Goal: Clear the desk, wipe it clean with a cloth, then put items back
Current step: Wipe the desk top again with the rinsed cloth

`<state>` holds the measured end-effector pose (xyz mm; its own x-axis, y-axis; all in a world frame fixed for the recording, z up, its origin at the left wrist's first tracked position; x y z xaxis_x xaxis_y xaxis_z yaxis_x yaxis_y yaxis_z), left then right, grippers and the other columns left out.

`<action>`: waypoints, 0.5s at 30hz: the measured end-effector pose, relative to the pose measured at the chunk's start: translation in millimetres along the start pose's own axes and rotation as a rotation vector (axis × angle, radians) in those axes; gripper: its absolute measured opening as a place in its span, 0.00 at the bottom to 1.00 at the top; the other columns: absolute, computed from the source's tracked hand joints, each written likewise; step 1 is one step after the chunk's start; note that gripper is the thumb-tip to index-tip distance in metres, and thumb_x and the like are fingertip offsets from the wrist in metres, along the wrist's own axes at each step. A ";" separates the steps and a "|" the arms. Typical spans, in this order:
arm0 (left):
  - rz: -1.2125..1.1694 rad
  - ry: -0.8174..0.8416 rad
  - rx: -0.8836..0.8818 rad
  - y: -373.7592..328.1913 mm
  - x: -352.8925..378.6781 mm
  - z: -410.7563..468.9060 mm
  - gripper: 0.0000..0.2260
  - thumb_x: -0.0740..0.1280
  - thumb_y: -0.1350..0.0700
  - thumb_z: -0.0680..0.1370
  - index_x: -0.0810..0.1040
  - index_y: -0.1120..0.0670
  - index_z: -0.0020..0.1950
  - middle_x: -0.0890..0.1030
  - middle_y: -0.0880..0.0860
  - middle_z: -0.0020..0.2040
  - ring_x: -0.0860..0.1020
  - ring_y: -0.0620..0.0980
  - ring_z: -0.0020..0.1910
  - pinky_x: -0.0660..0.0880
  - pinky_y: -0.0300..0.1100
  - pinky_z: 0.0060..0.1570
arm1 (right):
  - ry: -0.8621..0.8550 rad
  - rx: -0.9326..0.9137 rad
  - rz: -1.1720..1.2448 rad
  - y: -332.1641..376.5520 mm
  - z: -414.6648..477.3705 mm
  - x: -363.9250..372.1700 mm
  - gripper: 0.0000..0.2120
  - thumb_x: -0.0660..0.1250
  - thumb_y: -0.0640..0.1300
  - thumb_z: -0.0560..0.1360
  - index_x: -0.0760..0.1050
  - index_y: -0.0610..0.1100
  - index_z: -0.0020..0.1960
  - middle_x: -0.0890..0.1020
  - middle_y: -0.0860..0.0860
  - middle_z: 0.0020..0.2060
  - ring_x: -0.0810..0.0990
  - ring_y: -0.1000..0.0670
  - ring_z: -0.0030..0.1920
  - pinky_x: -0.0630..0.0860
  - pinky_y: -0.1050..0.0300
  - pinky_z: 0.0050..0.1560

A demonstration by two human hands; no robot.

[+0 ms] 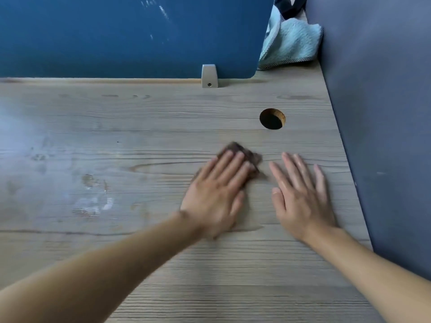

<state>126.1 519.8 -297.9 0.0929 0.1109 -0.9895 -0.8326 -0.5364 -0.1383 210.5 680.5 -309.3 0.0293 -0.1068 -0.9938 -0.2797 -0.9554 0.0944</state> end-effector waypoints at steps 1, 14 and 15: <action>-0.018 0.049 0.107 -13.4 1.8 -11.5 0.27 0.50 0.45 0.82 0.57 0.52 0.81 0.55 0.52 0.81 0.49 0.51 0.81 0.49 0.51 0.79 | 0.004 -0.005 -0.013 0.6 -1.5 1.2 0.29 0.47 0.53 0.79 0.61 0.50 0.79 0.57 0.47 0.80 0.53 0.46 0.80 0.51 0.35 0.76; -0.020 0.028 -0.012 -19.7 2.3 -17.7 0.27 0.49 0.46 0.82 0.58 0.54 0.81 0.56 0.53 0.81 0.50 0.52 0.81 0.51 0.51 0.78 | -0.009 0.000 -0.016 0.8 -1.3 -2.1 0.29 0.48 0.52 0.78 0.63 0.49 0.78 0.59 0.46 0.79 0.55 0.45 0.79 0.53 0.34 0.75; -0.040 0.085 0.082 -25.2 4.2 -25.5 0.27 0.49 0.46 0.83 0.57 0.53 0.81 0.54 0.52 0.81 0.49 0.51 0.81 0.49 0.51 0.79 | -0.008 -0.006 -0.017 1.1 -1.6 -2.3 0.29 0.48 0.52 0.78 0.63 0.49 0.78 0.59 0.46 0.79 0.55 0.45 0.79 0.53 0.34 0.75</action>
<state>161.4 512.5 -299.6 0.1701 0.0580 -0.9837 -0.8690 -0.4619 -0.1774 211.7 679.3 -306.8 0.0260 -0.0884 -0.9957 -0.2735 -0.9587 0.0780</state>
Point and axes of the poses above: each hand's wrist, its own z-axis towards the middle knuckle, its own x-axis out of the palm, y = z × x, the point moved 6 cm from there along z, towards the middle knuckle
